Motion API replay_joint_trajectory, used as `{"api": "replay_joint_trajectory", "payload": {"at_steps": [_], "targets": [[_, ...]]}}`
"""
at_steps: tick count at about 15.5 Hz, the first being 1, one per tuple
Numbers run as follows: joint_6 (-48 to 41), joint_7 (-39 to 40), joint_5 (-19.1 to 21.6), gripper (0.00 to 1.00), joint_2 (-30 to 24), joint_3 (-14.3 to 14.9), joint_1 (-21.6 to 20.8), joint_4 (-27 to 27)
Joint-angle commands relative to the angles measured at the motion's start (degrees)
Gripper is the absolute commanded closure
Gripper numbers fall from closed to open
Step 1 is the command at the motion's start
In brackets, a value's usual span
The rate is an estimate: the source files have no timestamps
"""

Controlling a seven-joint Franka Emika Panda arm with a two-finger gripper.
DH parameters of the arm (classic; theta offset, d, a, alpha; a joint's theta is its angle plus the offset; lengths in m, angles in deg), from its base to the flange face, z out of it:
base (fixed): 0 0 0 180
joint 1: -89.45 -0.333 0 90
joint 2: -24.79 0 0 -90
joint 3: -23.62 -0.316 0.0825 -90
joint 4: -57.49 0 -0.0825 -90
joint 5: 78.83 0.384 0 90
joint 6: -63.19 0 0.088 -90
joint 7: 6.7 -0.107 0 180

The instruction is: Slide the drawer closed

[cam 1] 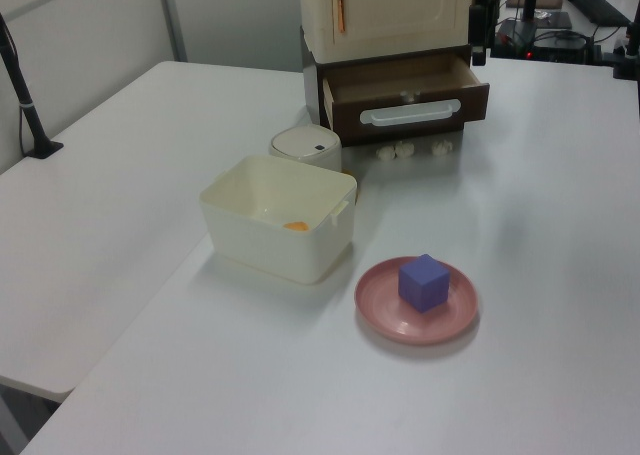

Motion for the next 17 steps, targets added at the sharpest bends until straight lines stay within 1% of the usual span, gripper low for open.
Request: {"api": "replay_joint_trajectory", "payload": {"at_steps": [1, 5, 7, 8, 9, 10, 11, 12, 14, 15, 16, 17], "targets": [[1.54, -1.35, -0.07, 0.01, -0.77, -0.32, -0.29, -1.25], [1.63, -1.35, 0.02, 0.01, -0.68, -0.32, -0.38, -1.51], [2.42, -1.35, 0.02, 0.03, -0.68, -0.32, -0.38, -1.60], [2.51, -1.61, 0.02, 0.05, -0.60, -0.32, -0.38, -1.60], [2.60, -1.87, 0.11, 0.09, -0.51, -0.32, -0.38, -1.60], [2.68, -2.05, 0.19, 0.17, -0.51, -0.23, -0.38, -1.60], [2.77, -2.31, 0.28, 0.30, -0.33, -0.23, -0.64, -1.69], [2.68, -4.57, 0.54, 0.42, 0.28, -0.32, -0.81, -1.60], [4.17, -13.95, 1.77, 0.43, 0.72, -0.32, -0.82, -1.78], [7.05, -20.09, 1.86, 0.50, 0.98, -0.32, -0.82, -3.00], [9.17, -24.07, 2.13, 0.62, 1.42, -0.32, -0.73, -3.27], [10.58, -29.42, 2.56, 0.70, 2.82, -0.23, -0.64, -3.18]]}}
